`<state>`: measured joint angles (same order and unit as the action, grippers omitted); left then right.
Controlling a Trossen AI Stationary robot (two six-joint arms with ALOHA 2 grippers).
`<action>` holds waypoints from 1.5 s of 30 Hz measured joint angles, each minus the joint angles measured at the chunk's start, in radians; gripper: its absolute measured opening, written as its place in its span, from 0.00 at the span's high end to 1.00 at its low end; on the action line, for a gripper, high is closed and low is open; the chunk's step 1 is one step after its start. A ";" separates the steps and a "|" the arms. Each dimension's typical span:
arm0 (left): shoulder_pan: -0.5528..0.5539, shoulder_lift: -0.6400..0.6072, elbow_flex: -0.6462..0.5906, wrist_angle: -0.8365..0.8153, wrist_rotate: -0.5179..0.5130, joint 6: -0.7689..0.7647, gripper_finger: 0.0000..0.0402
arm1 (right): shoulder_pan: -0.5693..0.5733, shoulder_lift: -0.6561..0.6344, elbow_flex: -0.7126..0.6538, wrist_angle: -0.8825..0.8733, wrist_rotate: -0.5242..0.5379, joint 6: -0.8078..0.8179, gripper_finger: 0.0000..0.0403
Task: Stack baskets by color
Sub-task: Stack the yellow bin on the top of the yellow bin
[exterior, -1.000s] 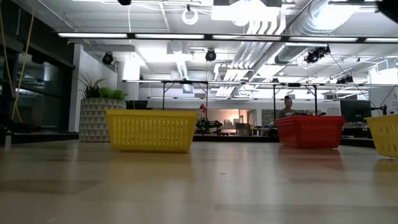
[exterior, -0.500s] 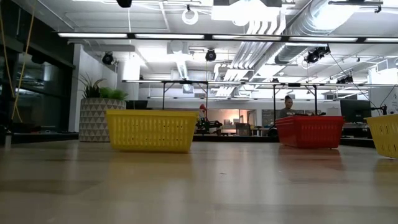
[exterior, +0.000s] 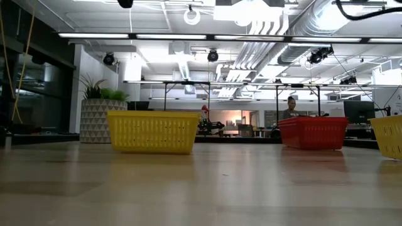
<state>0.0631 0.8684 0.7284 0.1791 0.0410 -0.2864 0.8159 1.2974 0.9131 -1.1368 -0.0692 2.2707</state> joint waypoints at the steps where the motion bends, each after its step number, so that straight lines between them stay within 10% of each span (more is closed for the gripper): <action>1: 0.000 0.000 0.000 0.000 0.000 -0.001 1.00 | -0.006 0.010 -0.003 0.002 -0.001 0.000 0.52; 20: 0.000 0.000 0.000 0.000 0.000 -0.043 1.00 | -0.066 0.050 -0.242 0.304 -0.041 -0.010 0.53; 27: 0.000 -0.001 0.000 0.000 -0.004 -0.042 1.00 | -0.066 0.050 -0.242 0.313 -0.032 -0.052 0.81; 30: 0.000 -0.001 0.000 0.001 -0.009 -0.043 1.00 | -0.066 0.041 -0.241 0.340 0.013 -0.095 0.97; 45: 0.000 -0.001 0.001 0.002 -0.011 -0.052 1.00 | -0.066 -0.207 -0.228 0.351 0.327 -0.260 1.00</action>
<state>0.0631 0.8677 0.7292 0.1810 0.0303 -0.3389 0.7502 1.0903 0.6856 -0.7859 0.2580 2.0104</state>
